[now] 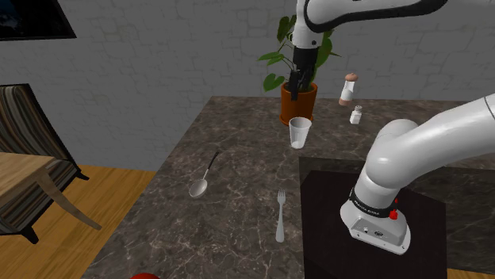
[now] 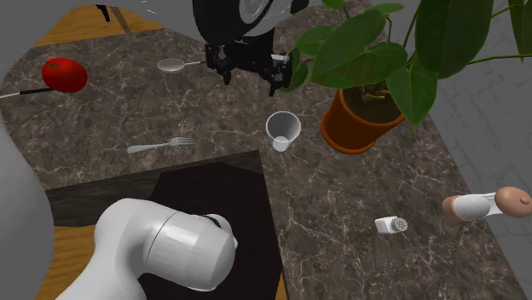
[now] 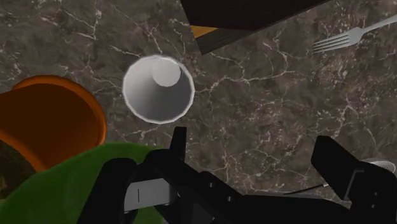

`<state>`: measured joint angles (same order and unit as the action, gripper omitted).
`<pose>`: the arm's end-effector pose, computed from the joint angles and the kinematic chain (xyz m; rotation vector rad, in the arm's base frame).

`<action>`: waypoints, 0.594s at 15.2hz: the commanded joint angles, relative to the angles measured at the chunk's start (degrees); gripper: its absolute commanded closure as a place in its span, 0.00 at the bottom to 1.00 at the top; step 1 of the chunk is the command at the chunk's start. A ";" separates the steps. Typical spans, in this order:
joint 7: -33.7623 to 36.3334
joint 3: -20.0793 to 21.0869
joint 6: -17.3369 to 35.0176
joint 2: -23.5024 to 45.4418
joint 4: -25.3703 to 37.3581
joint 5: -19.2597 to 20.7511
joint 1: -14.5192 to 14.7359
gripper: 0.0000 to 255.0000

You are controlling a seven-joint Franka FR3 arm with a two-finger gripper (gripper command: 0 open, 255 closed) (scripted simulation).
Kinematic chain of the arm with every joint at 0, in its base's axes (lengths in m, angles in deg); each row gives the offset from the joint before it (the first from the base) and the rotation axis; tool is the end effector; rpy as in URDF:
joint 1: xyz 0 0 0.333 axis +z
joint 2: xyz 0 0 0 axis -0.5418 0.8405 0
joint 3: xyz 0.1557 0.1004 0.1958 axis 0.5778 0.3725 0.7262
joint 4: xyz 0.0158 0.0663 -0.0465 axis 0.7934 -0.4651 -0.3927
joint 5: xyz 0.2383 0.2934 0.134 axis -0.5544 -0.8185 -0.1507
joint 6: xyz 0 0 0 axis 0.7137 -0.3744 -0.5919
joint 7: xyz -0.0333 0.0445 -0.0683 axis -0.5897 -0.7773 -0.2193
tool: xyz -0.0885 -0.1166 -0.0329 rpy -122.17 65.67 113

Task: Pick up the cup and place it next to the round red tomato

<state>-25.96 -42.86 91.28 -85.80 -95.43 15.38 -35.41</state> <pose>0.3613 -0.0730 0.4782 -3.0834 -0.0325 -0.0209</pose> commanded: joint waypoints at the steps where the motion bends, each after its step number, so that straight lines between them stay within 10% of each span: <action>1: -1.96 -2.22 2.57 1.59 -1.48 0.76 -0.70 0.00; 9: -9.86 -11.09 13.29 10.76 -5.45 2.61 -2.93 0.00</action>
<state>-34.69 -52.78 103.10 -76.31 -100.43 17.82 -38.06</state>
